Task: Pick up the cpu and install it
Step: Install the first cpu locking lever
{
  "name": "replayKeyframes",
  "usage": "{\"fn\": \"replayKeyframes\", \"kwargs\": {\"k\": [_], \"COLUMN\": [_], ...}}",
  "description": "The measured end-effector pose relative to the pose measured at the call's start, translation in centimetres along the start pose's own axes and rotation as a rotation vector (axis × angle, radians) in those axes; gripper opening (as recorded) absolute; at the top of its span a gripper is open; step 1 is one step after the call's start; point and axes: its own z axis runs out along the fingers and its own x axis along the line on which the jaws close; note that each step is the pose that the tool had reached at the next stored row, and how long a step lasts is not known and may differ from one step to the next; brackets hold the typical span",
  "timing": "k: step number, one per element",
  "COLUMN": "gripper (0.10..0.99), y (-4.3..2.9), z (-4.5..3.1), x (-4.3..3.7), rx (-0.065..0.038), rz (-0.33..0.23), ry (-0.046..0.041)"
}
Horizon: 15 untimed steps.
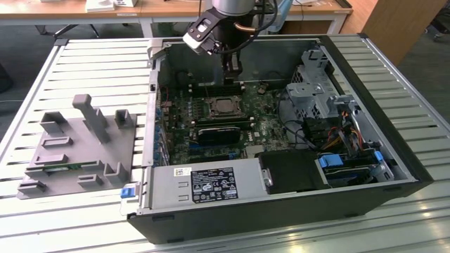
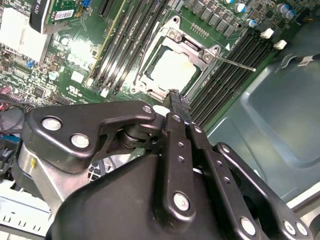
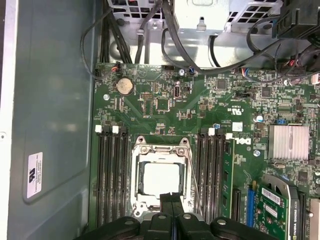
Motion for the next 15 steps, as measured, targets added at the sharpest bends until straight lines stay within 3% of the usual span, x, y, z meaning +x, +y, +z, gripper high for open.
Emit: {"fn": "replayKeyframes", "kwargs": {"k": [15], "gripper": [0.106], "y": [0.01], "z": [-0.67], "x": [0.01], "rx": [0.0], "rz": [0.0], "ry": [0.0002]}}
